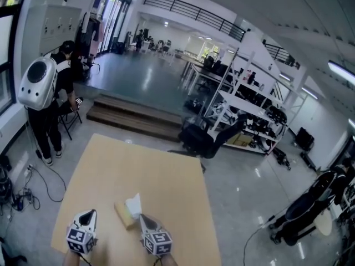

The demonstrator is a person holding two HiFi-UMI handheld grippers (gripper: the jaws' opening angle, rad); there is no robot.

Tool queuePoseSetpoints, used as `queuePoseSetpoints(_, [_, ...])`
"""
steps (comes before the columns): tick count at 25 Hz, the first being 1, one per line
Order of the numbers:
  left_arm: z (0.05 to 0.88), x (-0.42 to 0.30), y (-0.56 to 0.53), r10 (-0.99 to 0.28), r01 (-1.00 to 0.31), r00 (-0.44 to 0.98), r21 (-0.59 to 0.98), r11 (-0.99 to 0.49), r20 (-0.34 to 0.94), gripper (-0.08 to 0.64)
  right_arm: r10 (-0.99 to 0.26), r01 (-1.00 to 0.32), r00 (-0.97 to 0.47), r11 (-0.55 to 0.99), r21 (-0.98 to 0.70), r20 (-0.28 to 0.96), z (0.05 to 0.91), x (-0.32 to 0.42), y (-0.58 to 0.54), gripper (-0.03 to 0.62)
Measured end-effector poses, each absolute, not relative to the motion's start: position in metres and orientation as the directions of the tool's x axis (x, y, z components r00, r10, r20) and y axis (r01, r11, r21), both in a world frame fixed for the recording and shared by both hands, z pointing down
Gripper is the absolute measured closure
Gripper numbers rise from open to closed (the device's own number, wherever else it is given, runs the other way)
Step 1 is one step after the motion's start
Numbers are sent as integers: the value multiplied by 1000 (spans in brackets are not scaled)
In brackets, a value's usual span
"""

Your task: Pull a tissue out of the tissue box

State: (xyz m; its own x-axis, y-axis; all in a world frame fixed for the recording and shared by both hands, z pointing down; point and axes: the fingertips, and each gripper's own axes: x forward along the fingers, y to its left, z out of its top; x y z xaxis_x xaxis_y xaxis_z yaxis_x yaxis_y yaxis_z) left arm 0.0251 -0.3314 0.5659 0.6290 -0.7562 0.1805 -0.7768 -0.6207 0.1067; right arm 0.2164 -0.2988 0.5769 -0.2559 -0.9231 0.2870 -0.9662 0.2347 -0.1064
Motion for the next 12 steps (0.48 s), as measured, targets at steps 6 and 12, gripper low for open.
queuePoseSetpoints(6, [565,17,-319,-746,-765,643,95,-637,173,552,-932,-972,-235,216,-97,275,574,209,-277,588])
queuePoseSetpoints(12, [564,16,-303,-727,-744,667,95,-661,164,552,-945,-978,-203,185,-92,257,569,209,-252,588])
